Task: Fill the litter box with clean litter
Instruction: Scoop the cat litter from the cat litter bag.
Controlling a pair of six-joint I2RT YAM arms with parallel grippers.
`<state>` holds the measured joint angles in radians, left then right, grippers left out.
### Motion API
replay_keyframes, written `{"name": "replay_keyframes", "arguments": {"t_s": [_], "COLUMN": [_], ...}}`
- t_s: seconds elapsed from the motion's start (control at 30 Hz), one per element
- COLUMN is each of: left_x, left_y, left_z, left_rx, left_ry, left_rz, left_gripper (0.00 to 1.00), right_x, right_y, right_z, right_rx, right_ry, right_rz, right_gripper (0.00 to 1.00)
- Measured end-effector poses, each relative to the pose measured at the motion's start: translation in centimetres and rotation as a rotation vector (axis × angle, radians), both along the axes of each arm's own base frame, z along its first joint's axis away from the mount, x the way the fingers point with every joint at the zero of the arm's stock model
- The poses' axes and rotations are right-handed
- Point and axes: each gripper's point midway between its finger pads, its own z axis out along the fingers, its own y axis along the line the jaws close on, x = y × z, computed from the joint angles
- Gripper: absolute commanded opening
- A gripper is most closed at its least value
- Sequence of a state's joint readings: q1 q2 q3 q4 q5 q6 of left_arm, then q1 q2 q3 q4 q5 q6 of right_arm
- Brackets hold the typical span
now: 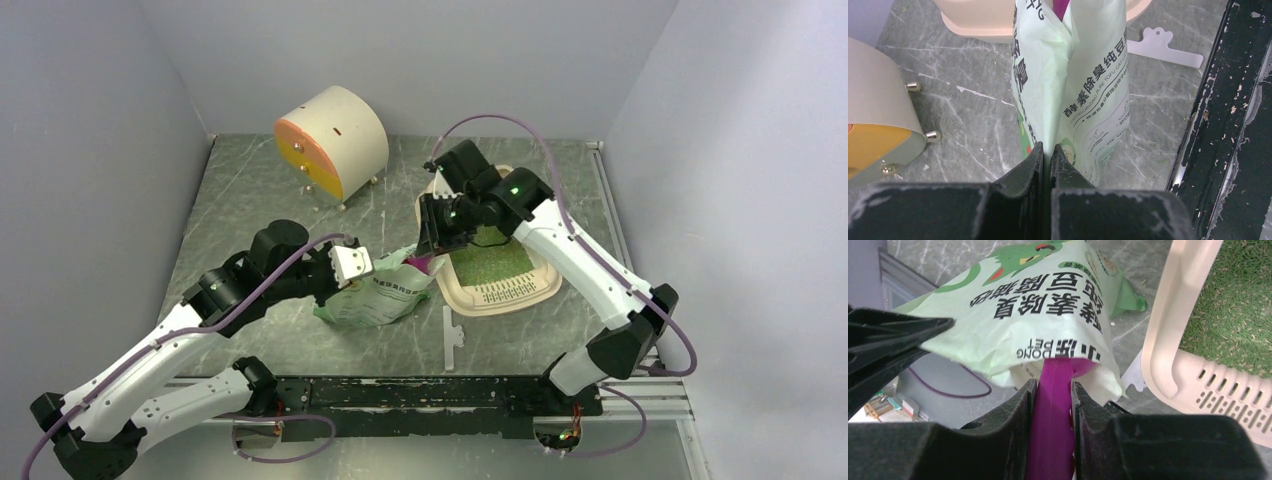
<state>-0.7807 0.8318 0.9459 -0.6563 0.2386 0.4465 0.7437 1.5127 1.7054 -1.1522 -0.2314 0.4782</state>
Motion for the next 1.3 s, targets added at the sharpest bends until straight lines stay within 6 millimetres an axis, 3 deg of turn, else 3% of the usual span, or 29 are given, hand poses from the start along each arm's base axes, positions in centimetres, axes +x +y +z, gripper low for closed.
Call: {"name": "replay_keyframes", "arguments": {"t_s": [0.23,0.73,1.3], "left_x": [0.2,1.2,1.9], "left_y": [-0.5,-0.7,0.7], "left_z": [-0.5,-0.8,-0.5], "left_rx": [0.000,0.012,0.018], "left_ry": [0.024,0.024,-0.019], "left_rz": [0.000,0.037,0.120], "left_gripper": [0.05,0.05,0.05], "right_x": [0.3,1.6,2.0], "right_y": [1.5,3.3,3.9], "right_z": [-3.8,-6.1,-4.9], "right_rx": [-0.007,0.029,-0.086], "right_ry": [0.025,0.000,-0.036], "right_rz": [-0.016,-0.047,-0.035], "right_gripper": [0.00,0.00,0.00]}}
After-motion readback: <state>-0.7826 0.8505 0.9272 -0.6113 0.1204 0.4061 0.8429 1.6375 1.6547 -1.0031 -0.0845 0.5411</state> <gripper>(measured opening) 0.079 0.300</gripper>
